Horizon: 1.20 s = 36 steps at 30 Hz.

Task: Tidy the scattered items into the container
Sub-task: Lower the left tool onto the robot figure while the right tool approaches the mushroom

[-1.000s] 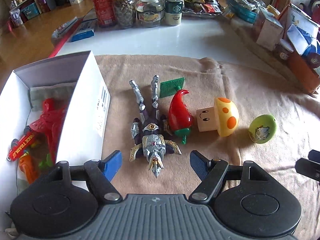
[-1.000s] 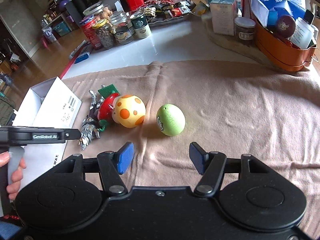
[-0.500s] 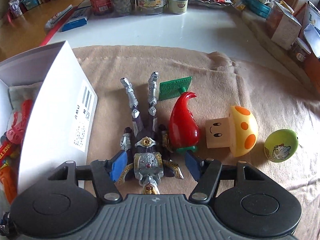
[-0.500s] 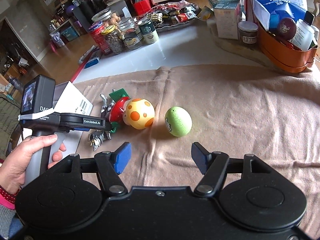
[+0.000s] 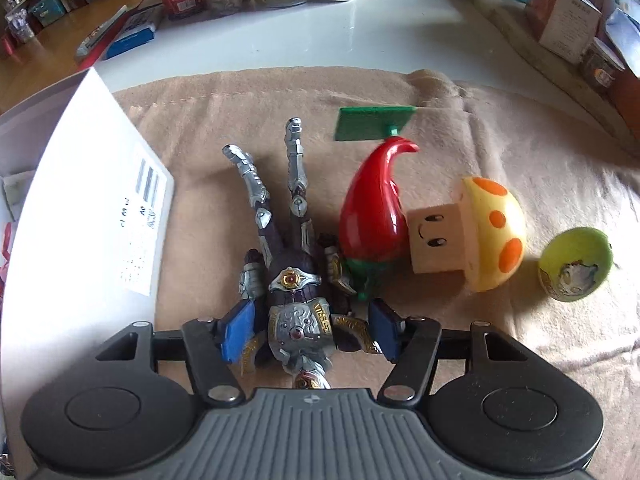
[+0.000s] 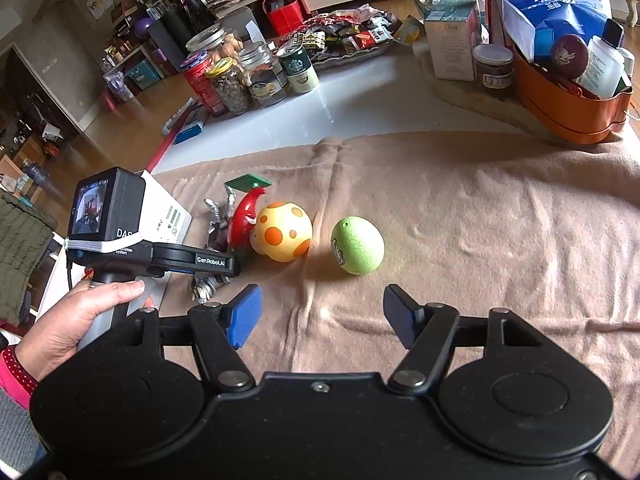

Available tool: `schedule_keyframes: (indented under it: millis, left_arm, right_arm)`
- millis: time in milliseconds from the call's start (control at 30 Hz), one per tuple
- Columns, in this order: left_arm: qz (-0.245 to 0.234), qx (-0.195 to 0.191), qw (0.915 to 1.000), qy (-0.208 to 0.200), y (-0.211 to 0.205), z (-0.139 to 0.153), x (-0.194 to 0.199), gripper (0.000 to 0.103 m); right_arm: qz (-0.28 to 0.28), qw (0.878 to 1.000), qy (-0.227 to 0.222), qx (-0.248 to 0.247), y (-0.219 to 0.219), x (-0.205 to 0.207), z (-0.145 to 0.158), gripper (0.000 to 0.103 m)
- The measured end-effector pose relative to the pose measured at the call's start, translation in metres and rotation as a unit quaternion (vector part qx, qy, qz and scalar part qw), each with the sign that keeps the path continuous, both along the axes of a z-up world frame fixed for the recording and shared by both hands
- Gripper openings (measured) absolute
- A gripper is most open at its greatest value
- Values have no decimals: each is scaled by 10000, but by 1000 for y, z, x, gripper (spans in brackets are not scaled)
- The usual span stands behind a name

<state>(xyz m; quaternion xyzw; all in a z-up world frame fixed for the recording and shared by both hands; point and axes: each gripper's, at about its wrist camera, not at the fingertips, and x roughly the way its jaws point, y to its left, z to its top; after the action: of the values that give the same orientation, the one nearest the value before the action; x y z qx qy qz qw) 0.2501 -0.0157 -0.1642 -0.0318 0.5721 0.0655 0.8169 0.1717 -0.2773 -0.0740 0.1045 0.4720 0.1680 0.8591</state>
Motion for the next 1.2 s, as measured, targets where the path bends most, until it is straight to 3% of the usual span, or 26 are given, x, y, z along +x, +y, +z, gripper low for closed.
schedule_keyframes:
  millis: [133, 233, 333, 500, 633, 867, 1000, 1200]
  left_arm:
    - [-464, -198, 9987, -85, -34, 5, -7, 62]
    - [-807, -593, 9950, 28, -59, 2, -13, 62]
    - [-1053, -547, 9929, 80, -77, 2, -19, 64]
    - [-846, -1220, 9884, 323, -58, 5, -22, 61]
    - [-293, -1148, 9930, 44, -29, 20, -21, 60]
    - [359, -1235, 9916, -92, 13, 31, -14, 60]
    - [354, -890, 9953, -154, 19, 40, -16, 61]
    - [-24, -338, 9994, -34, 15, 42, -24, 61]
  right_arm:
    - [-63, 10000, 0, 27, -4, 0, 1, 65]
    - [-126, 9999, 35, -12, -7, 0, -2, 65]
    - [-191, 9997, 36, -162, -9, 1, -5, 65]
    - [-323, 9989, 12, -349, -14, 8, -7, 65]
    - [-213, 9989, 47, -417, -6, 27, -8, 65]
    - [309, 9988, 346, 152, 35, 69, -17, 65]
    - [294, 9968, 646, 376, 54, 89, -33, 65]
    - [274, 9968, 755, 60, 83, 110, -50, 65]
